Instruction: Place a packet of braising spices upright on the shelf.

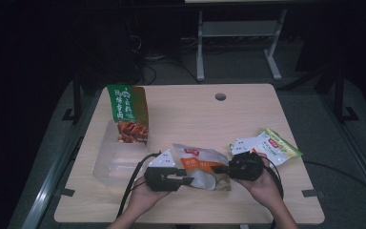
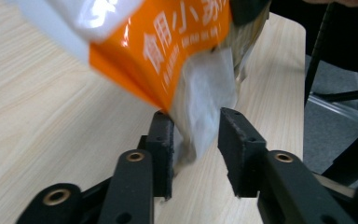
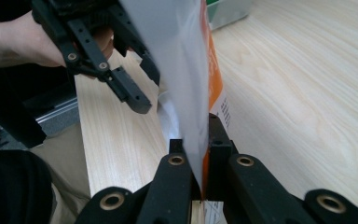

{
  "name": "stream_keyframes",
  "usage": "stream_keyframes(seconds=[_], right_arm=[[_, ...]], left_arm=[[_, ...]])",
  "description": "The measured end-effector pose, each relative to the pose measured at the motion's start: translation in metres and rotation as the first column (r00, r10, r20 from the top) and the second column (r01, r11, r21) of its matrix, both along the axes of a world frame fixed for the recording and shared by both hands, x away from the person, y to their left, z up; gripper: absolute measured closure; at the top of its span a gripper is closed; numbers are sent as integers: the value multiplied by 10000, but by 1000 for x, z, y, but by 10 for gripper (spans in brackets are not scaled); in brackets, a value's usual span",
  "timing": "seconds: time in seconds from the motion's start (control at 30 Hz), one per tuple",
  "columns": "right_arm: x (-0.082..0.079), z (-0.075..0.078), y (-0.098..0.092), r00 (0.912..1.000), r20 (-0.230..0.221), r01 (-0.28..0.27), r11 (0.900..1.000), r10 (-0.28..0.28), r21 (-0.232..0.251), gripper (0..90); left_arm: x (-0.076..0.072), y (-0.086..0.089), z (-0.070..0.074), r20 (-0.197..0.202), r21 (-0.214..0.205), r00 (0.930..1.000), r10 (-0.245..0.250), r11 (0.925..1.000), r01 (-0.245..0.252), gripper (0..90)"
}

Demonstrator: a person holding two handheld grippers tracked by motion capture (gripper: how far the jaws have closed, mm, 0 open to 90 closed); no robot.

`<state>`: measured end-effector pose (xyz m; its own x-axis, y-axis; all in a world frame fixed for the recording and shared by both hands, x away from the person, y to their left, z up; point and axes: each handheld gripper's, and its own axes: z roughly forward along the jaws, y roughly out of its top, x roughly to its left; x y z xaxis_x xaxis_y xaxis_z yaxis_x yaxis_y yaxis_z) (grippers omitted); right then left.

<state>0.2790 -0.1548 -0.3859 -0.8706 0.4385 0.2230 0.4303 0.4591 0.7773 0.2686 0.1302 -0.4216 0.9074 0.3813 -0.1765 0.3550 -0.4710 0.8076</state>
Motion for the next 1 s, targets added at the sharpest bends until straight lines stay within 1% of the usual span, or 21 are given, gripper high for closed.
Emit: stream_keyframes(seconds=[0.07, 0.1, 0.13, 0.23, 0.33, 0.4, 0.43, 0.47, 0.57, 0.67, 0.7, 0.8, 0.93, 0.97, 1.0], right_arm=[[-2, 3, -4, 10000, 70, 47, 10000, -48, 68, 899], [-2, 5, -5, 9999, 108, 88, 9999, -89, 78, 899], [-4, 8, -8, 9996, 199, 209, 9997, -211, 109, 899], [-5, 11, -10, 9992, 235, 321, 9994, -324, 131, 899], [-3, 12, -12, 9989, 140, 454, 9987, -457, 227, 900], [-1, 13, -13, 9985, 120, 526, 9983, -528, 237, 900], [0, 14, -13, 9986, 105, 516, 9983, -519, 265, 900], [0, 16, -12, 9986, 91, 511, 9983, -514, 288, 900], [4, 20, -9, 9990, 93, 431, 9985, -434, 342, 900], [8, 26, -3, 9993, 74, 353, 9983, -357, 471, 900], [9, 28, -1, 9994, 83, 345, 9981, -350, 515, 900], [14, 34, 6, 9995, 154, 266, 9980, -276, 578, 900], [19, 42, 16, 9997, 183, 167, 9979, -178, 627, 900], [20, 43, 18, 9997, 197, 163, 9978, -176, 643, 900], [21, 45, 20, 9997, 206, 126, 9979, -139, 642, 900]], left_arm=[[-4, 2, 0, 148, 175, 9999, 25, 9998, -28, 627], [-6, 4, 0, 157, 181, 9999, 11, 9998, -14, 616], [-8, 5, 1, 186, 174, 9998, -72, 9998, 69, 603], [-14, 8, 2, 192, 58, 9995, -244, 9997, 243, 585], [-19, 10, 6, 180, -7, 9987, -482, 9988, 483, 578], [-21, 12, 7, 308, -44, 9973, -674, 9977, 676, 570], [-23, 13, 8, 251, -46, 9968, -757, 9971, 759, 559], [-24, 14, 8, 275, -66, 9958, -869, 9962, 871, 549], [-28, 16, 7, 155, -235, 9943, -1051, 9941, 1054, 534], [-33, 18, 8, 216, -321, 9927, -1188, 9923, 1194, 510], [-35, 19, 8, 154, -311, 9928, -1189, 9924, 1194, 496], [-39, 20, 9, 289, -223, 9902, -1367, 9903, 1373, 467], [-43, 20, 8, 332, -183, 9871, -1564, 9874, 1570, 447], [-44, 20, 8, 384, -98, 9861, -1618, 9867, 1623, 442], [-46, 20, 8, 522, -2, 9851, -1641, 9864, 1643, 441]])
